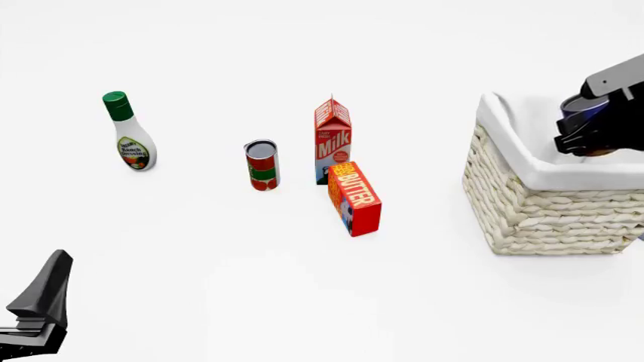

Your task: Pick the alphabet soup and place it in the basket.

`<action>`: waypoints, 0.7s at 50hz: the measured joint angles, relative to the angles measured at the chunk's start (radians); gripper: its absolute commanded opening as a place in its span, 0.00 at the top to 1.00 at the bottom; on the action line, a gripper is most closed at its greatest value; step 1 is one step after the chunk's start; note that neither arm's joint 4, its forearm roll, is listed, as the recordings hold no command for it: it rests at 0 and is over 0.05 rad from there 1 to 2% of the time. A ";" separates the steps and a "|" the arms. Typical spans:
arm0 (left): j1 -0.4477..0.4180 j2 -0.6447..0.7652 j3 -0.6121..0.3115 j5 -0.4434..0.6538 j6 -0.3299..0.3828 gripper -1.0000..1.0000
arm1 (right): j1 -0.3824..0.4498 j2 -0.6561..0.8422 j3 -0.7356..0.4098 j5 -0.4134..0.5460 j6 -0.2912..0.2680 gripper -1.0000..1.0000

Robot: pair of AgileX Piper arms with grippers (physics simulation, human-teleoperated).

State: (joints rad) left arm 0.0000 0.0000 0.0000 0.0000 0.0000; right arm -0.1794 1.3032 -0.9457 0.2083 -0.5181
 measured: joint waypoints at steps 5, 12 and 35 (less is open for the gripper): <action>0.000 0.000 0.000 0.000 0.000 0.00 | -0.001 0.006 0.001 -0.004 -0.001 1.00; 0.000 0.000 0.000 0.000 0.000 0.00 | -0.004 0.012 0.003 -0.009 -0.003 1.00; 0.000 0.000 0.000 0.000 0.000 0.00 | -0.018 0.015 -0.009 -0.020 0.015 0.00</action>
State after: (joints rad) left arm 0.0000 0.0000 0.0000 0.0000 0.0000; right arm -0.1975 1.3181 -0.9551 0.1884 -0.5035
